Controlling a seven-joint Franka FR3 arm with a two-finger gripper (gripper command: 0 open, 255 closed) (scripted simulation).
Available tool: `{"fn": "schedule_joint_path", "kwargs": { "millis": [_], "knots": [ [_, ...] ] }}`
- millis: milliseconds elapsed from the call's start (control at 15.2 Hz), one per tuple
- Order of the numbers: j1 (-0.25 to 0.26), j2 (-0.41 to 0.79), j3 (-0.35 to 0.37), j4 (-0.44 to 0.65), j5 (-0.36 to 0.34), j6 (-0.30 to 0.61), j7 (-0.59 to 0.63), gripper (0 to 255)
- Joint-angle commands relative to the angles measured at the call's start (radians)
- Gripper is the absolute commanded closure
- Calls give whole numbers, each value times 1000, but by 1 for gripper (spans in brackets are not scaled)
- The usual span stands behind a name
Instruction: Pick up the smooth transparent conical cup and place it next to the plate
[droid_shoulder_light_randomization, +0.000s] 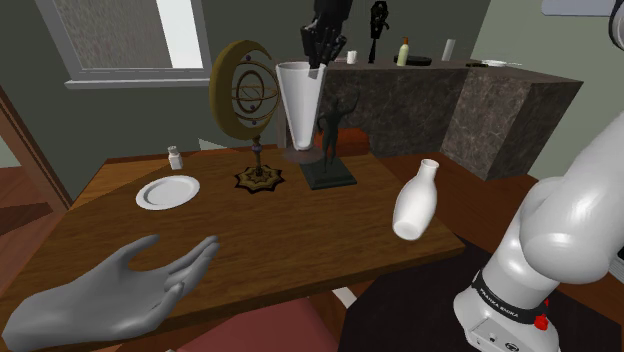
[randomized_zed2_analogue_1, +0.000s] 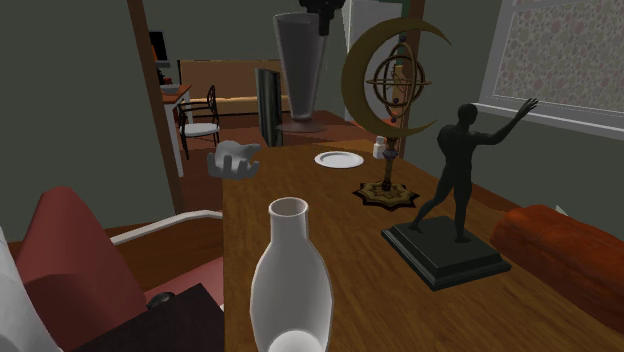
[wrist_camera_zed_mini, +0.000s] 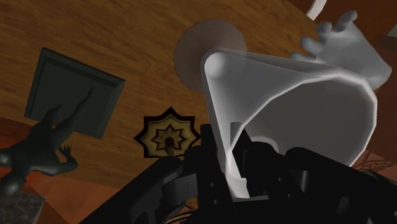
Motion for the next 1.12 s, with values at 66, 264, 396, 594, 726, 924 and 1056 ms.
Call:
{"fn": "schedule_joint_path", "kwargs": {
  "millis": [66,264,396,594,726,924,1056],
  "knots": [
    [11,73,18,24,-6,54,22,255],
    [25,155,35,62,-16,101,47,255],
    [35,214,44,96,-25,129,64,255],
    [52,308,56,159,-40,162,89,255],
    [65,375,62,211,-52,179,105,255],
    [85,483,68,306,-70,194,129,255],
    [101,561,70,382,-83,196,144,255]
  ]
}}
